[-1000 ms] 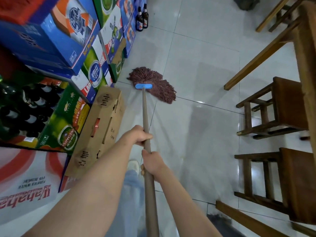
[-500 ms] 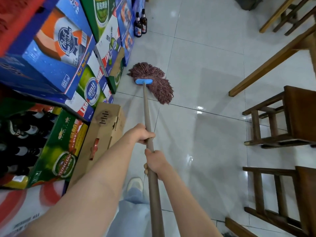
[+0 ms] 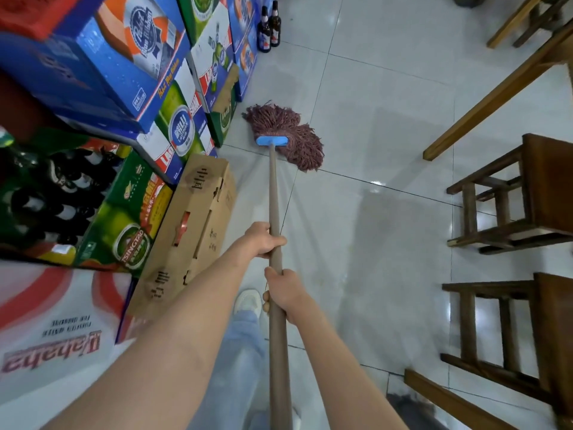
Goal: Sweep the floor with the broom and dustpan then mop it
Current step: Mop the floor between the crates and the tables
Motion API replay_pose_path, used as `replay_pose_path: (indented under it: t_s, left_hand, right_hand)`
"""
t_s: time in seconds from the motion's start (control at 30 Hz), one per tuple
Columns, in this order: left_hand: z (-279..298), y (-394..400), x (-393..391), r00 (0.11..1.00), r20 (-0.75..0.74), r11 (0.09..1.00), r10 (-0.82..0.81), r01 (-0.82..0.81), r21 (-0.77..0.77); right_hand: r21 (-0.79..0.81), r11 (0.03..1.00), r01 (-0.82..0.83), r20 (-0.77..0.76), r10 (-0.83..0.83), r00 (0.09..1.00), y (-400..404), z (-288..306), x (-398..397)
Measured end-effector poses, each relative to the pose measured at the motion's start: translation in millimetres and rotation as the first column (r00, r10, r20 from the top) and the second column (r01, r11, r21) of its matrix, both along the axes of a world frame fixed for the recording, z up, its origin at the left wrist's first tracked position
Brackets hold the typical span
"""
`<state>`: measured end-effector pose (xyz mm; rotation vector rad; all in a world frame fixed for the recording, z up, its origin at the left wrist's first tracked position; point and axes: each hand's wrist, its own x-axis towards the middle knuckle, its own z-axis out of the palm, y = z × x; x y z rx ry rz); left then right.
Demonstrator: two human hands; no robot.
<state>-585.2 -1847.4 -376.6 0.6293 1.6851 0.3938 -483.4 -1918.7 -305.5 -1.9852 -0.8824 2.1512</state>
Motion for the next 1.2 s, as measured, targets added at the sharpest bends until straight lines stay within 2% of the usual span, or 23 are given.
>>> replay_pose_path:
  t_s: [0.33,0.5,0.97,1.2]
  left_hand:
    - [-9.3,-139.7,68.5,0.990,0.115,0.994,0.081,-0.073,-0.077]
    - [-14.0,-193.5,86.6,0.988,0.141,0.992,0.061,-0.045,-0.115]
    - [-2.8,-260.3,22.8,0.990,0.124,0.992,-0.062,0.075,-0.106]
    - [-8.9,-316.4,8.2,0.984,0.130,0.981,-0.123,0.140,-0.132]
  right_hand:
    - [0.044,0.993,-0.110,0.079,0.106,0.991,-139.0,-20.8,71.0]
    - [0.001,0.998,-0.059,0.105,0.059,0.993,-195.8,-25.6,88.1]
    - [0.046,0.999,0.017,0.146,-0.024,0.989,-276.0,-28.5,9.6]
    - [0.051,0.988,0.145,0.157,-0.152,0.976,-343.2,-23.7,-8.1]
